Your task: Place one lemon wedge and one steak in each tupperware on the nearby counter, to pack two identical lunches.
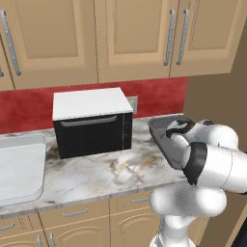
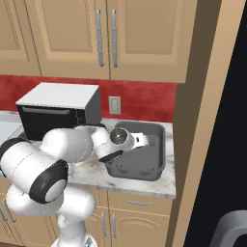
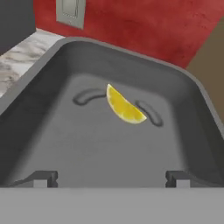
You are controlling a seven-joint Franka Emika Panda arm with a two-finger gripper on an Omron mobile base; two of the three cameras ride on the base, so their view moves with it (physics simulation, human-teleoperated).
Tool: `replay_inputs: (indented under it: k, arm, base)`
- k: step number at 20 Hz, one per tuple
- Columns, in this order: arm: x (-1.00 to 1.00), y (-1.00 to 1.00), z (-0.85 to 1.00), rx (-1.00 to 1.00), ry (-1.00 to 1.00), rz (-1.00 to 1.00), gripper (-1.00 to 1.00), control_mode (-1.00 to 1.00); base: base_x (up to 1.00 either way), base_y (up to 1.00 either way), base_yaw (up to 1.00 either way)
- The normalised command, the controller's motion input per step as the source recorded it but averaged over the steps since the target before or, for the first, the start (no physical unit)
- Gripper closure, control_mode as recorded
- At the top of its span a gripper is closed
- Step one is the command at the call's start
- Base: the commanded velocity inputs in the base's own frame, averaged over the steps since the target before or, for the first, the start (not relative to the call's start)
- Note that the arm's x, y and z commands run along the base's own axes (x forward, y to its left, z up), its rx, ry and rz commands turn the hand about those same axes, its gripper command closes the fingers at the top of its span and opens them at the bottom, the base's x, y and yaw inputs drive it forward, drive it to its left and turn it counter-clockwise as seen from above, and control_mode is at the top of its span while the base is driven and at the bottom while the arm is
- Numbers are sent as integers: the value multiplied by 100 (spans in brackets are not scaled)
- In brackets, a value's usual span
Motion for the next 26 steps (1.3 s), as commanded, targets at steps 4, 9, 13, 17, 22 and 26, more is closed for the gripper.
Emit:
replay_inputs:
  k: [4, 9, 13, 17, 22, 26]
  arm:
    - [-48, 0, 100, 6, 0, 0, -100, -100]
    - [-54, 0, 100, 14, 2, 0, -100, -100]
    - [-92, 11, 94, 22, 11, 0, -100, -100]
    - [-100, 54, 69, 18, 12, 0, -100, -100]
    - [-100, 83, 58, 8, 17, 0, -100, -100]
    - [-100, 76, 9, -2, 4, 3, -100, -100]
  base:
    - [0, 0, 0]
    - [0, 0, 0]
    - [0, 0, 0]
    - [0, 0, 0]
    - [0, 0, 0]
    - [0, 0, 0]
